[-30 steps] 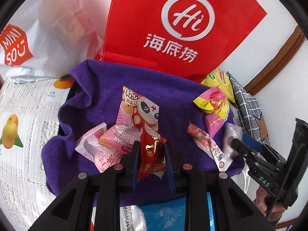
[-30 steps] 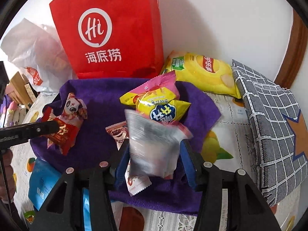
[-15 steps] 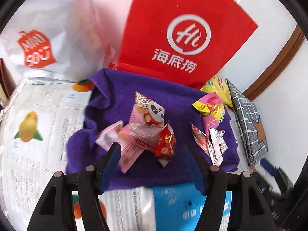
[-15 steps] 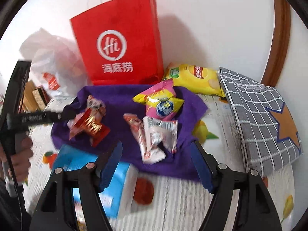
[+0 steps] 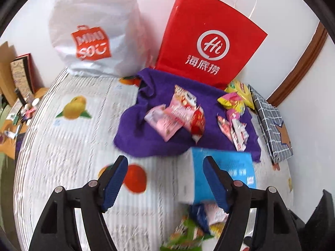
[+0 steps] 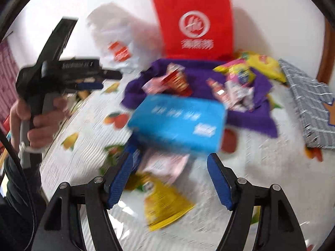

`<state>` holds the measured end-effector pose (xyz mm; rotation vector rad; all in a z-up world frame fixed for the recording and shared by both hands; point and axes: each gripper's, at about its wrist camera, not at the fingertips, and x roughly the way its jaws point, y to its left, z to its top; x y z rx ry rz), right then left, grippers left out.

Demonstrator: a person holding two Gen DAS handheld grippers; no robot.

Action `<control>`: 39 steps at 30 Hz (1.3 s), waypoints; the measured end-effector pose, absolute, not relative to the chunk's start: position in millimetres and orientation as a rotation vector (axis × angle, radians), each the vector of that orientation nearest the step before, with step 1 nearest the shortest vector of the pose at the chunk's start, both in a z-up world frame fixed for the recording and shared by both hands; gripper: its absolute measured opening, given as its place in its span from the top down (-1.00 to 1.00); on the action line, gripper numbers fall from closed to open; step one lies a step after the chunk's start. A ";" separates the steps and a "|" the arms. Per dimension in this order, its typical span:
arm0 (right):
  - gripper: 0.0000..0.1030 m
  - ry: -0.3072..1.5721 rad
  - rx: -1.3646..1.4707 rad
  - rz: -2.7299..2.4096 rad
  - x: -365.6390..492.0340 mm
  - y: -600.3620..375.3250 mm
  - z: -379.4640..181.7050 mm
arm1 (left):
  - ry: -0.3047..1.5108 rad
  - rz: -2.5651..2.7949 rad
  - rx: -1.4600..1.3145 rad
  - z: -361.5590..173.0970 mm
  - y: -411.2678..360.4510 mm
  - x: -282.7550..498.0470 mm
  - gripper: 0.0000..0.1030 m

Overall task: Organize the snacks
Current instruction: 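Grasp the yellow chip bag with the right tool while the left tool grasps the green snack bag, then carry both bags onto the purple towel and open both tools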

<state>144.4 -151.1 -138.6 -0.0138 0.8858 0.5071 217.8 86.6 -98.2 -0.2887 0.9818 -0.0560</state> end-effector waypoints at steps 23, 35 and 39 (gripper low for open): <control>0.28 0.865 -0.076 0.312 114.8 -201.6 -150.8 | 1.150 -0.133 -0.119 -177.5 16.4 147.3 -0.37; 0.28 0.806 0.001 0.241 136.3 -235.6 -129.7 | 1.098 -0.109 -0.149 -145.8 49.3 136.6 0.07; 0.28 0.799 0.008 0.236 147.3 -231.6 -120.9 | 1.052 -0.092 -0.169 -122.7 60.9 144.8 0.07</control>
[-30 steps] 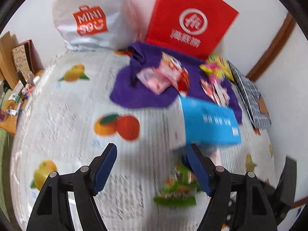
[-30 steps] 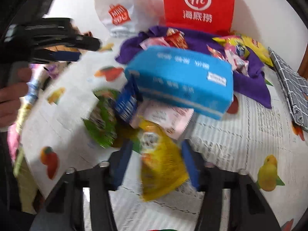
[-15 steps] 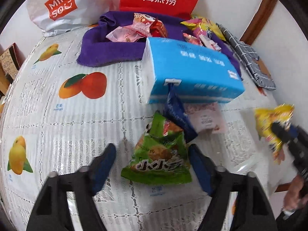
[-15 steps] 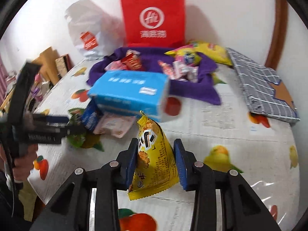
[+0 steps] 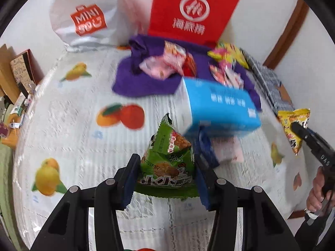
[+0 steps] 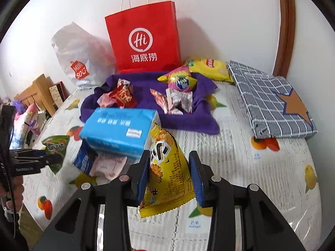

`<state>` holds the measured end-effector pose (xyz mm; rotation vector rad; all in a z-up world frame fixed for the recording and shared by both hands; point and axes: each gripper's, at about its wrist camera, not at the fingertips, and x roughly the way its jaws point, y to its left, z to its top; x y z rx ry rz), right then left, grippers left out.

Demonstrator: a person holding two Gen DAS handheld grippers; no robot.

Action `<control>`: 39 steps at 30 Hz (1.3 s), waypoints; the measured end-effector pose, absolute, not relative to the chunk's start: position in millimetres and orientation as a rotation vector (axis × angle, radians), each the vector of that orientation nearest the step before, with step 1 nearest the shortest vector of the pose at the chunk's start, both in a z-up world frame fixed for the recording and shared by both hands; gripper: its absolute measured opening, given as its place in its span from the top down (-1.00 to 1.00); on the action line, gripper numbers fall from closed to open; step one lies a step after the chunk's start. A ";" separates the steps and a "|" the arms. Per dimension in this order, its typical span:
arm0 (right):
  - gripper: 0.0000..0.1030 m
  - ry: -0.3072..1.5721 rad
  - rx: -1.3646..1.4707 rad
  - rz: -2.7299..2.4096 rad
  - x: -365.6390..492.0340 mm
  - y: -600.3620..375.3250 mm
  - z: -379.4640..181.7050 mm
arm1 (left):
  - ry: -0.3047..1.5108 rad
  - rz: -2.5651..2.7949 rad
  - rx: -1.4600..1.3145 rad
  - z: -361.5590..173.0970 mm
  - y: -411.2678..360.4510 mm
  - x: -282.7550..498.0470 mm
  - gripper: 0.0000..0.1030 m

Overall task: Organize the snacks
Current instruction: 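Carry both bags onto the purple towel and open both tools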

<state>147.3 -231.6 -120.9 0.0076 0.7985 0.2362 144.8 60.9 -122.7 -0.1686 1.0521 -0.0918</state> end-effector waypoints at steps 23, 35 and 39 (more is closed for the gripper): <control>0.29 0.744 0.054 0.194 283.9 -214.4 -78.0 | 0.953 -0.067 -0.208 -78.1 65.9 295.7 0.07; 0.29 0.835 0.057 0.251 337.4 -184.9 -128.8 | 1.033 -0.080 -0.230 -127.5 63.6 351.2 0.06; 0.29 0.858 0.034 0.255 349.5 -173.1 -141.6 | 1.053 -0.089 -0.237 -138.6 65.9 357.8 0.06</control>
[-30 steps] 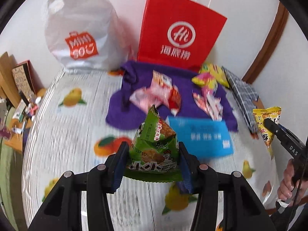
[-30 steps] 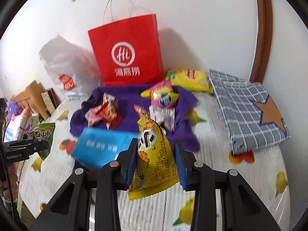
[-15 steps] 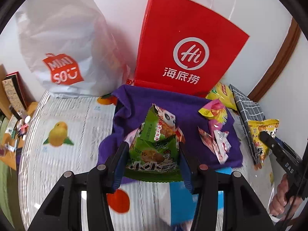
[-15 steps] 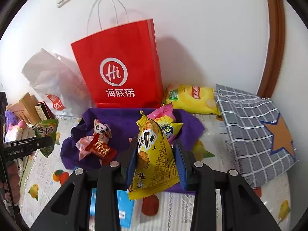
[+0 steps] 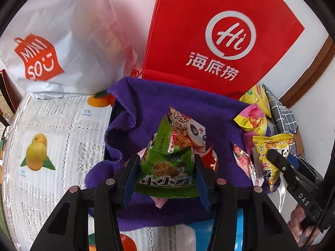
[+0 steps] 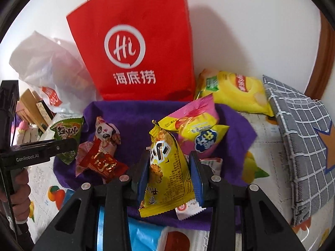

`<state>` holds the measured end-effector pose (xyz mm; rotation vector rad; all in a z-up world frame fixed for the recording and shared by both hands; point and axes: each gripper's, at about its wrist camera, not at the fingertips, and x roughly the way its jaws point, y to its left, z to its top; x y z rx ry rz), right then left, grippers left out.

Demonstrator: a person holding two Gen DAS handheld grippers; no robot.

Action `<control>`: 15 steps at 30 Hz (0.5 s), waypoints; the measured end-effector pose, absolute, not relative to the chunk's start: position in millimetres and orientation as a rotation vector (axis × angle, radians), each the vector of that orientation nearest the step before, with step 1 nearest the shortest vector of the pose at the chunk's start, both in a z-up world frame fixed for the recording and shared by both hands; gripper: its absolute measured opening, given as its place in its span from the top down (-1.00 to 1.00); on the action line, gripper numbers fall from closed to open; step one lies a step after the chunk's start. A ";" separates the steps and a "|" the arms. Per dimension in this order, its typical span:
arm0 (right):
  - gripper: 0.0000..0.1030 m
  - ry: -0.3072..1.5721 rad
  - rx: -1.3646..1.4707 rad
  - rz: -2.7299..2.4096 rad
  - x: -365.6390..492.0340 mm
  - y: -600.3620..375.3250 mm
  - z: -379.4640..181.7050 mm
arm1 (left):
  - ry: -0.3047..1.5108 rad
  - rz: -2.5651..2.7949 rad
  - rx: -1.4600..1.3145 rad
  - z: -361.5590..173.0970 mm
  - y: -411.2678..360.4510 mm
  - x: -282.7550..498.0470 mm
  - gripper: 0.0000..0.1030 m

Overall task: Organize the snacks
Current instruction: 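Carry both bags onto the purple towel and open both tools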

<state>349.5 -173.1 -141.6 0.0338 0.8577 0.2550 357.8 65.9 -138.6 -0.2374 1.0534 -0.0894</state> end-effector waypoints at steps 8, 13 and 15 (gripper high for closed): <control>0.26 0.878 0.008 0.248 360.0 -165.2 -153.3 | 1.055 -0.113 -0.228 -144.3 62.3 365.5 0.05; 0.08 0.872 -0.007 0.256 350.8 -165.7 -145.8 | 1.061 -0.120 -0.198 -143.0 51.1 368.1 -0.40; -0.01 0.863 -0.007 0.254 342.4 -167.7 -139.3 | 1.038 -0.101 -0.176 -137.4 48.5 362.8 -0.50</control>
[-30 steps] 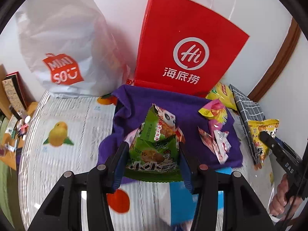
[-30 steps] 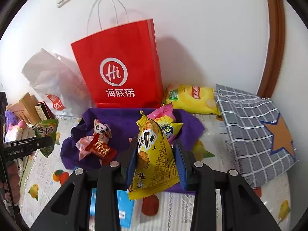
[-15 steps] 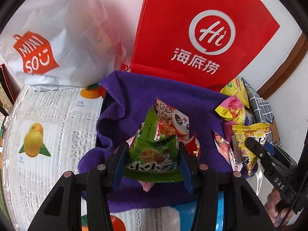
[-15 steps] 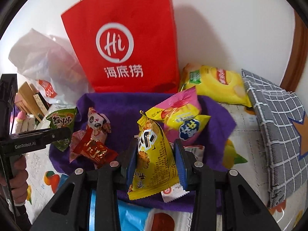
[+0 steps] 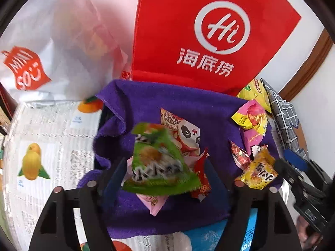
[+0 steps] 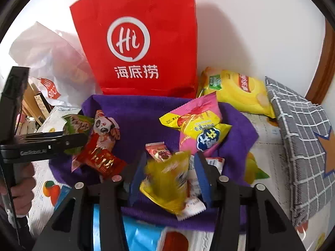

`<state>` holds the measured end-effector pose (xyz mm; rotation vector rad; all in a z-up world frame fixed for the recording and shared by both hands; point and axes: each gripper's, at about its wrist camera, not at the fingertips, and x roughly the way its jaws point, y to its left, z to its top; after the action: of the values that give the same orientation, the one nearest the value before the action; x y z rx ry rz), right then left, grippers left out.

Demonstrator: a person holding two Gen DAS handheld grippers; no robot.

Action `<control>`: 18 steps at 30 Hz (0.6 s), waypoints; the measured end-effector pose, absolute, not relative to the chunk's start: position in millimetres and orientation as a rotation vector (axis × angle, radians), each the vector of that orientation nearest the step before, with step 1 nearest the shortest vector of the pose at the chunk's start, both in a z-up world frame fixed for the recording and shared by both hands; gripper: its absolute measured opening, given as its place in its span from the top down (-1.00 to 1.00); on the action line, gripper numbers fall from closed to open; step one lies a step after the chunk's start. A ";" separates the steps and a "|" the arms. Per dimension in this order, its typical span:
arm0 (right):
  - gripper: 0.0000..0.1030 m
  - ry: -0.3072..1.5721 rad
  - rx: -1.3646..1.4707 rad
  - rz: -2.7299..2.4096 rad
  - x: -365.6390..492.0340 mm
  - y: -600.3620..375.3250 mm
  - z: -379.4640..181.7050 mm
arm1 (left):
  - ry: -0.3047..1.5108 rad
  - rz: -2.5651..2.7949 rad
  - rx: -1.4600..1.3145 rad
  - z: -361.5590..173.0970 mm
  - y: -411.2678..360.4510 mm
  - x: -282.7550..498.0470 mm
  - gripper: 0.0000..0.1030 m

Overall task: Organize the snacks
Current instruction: 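Carry both bags onto the purple towel and open both tools, then grasp the pink candy packet with the right tool while the left tool grasps the blue wrapped snack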

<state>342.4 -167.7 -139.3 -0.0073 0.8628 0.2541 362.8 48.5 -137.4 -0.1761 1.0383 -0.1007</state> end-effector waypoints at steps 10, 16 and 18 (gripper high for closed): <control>-0.09 0.848 0.035 0.265 263.7 -185.2 -112.1 | 0.982 -0.088 -0.199 -105.4 67.6 308.8 -0.53; -0.09 0.903 0.062 0.316 209.9 -175.3 -129.7 | 0.979 -0.074 -0.226 -107.5 90.5 269.8 -0.54; -0.09 0.937 0.070 0.338 196.1 -167.7 -142.3 | 0.985 -0.070 -0.229 -111.6 95.4 259.5 -0.54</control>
<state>196.1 -167.7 -142.3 0.0700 0.9371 0.3379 259.5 95.4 -111.6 -0.2291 0.9852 -0.0699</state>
